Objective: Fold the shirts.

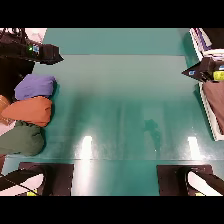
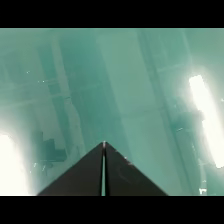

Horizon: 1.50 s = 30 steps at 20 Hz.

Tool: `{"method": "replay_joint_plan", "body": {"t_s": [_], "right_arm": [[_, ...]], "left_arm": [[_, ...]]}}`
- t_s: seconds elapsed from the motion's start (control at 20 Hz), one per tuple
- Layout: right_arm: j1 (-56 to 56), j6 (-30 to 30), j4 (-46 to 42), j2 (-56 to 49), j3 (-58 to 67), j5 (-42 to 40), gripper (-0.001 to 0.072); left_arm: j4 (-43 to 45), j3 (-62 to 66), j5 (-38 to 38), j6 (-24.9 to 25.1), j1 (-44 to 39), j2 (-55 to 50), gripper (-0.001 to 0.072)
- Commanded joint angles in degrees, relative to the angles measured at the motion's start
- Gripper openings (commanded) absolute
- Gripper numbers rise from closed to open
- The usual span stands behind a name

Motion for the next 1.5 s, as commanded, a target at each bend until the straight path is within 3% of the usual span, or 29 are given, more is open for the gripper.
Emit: {"method": "replay_joint_plan", "body": {"t_s": [0.0,0.55,0.7,0.75,0.8,0.85,0.95,1.0,1.25,1.45], "right_arm": [[0.31,-0.09,0.04,0.02,0.0,-0.02,0.0018],[0.31,-0.09,0.02,0.02,-0.02,0.17,0.0018],[0.31,-0.09,0.02,0.02,-0.02,0.11,0.0018],[0.31,-0.09,0.02,0.02,-0.02,0.0,0.0018],[0.31,-0.09,0.02,0.02,-0.02,-0.13,0.0018],[0.31,-0.09,0.02,0.02,-0.02,-0.13,0.0018],[0.31,-0.09,0.02,0.02,-0.02,-0.17,0.0018],[0.31,-0.07,0.04,0.02,-0.02,-0.24,0.0018],[0.31,-0.07,0.07,0.0,-0.02,-1.16,0.0018],[0.31,-0.07,0.07,0.0,-0.02,-1.14,0.0018]], "left_arm": [[0.02,0.04,0.02,0.02,0.02,0.04,0.0027],[-0.07,0.04,0.2,-0.07,0.02,0.04,0.0027],[1.51,0.02,4.22,0.37,0.02,0.02,0.0029],[4.85,0.02,4.98,0.5,0.07,0.02,0.0111],[9.84,-0.13,5.6,0.31,0.07,0.0,0.0447],[16.85,-0.79,6.29,-1.77,0.07,-0.07,0.0657],[30.64,-3.39,6.54,-5.73,0.61,-0.98,0.0652],[33.09,-5.57,7.06,-7.04,1.88,-1.51,0.0652],[32.96,-18.49,15.06,-9.25,11.08,-8.0,0.0652],[32.79,-19.23,17.18,-9.16,13.88,-15.04,0.0652]]}}
